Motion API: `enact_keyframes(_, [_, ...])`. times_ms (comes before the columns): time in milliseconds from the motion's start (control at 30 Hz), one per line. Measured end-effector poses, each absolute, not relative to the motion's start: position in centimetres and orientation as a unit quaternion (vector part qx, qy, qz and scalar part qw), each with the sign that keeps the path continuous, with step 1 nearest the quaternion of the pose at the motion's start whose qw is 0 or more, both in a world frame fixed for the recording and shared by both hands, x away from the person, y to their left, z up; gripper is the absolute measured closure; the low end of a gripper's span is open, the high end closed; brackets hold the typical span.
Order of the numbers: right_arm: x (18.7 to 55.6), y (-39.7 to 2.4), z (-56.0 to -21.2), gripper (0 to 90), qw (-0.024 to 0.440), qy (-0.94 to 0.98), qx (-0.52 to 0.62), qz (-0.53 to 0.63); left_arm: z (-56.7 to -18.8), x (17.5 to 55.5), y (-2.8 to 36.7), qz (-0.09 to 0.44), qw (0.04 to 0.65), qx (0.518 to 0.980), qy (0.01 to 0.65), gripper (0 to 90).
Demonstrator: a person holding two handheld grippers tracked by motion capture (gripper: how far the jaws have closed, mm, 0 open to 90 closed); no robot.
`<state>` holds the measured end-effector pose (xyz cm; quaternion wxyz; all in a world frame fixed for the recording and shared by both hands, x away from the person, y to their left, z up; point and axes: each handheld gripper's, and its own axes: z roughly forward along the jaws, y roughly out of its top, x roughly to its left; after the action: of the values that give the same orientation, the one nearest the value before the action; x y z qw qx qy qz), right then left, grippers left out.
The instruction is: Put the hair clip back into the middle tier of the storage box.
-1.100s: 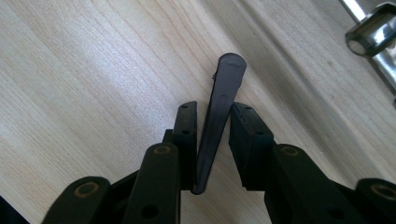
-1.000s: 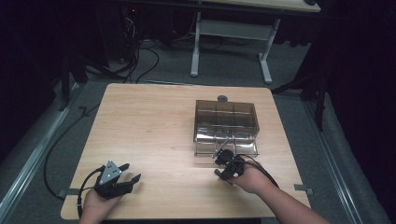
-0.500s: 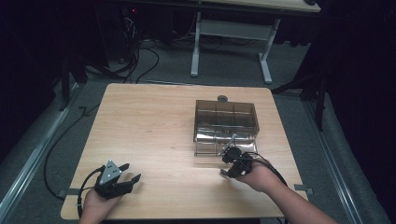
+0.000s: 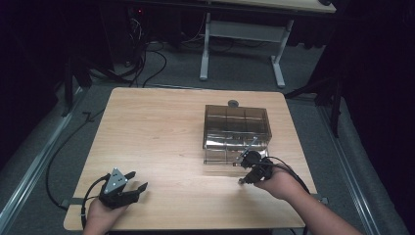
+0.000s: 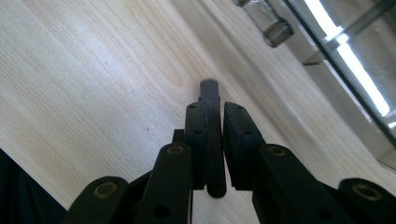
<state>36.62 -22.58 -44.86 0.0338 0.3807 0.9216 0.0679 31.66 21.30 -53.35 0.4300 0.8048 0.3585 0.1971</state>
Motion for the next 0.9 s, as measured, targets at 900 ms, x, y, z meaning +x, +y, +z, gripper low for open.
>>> enact_keyframes(900, [37.8,-23.1,-39.5,80.5,0.059,0.918,0.384,0.074,-53.4,31.7,21.3,0.195,0.431,0.805,0.359,37.2])
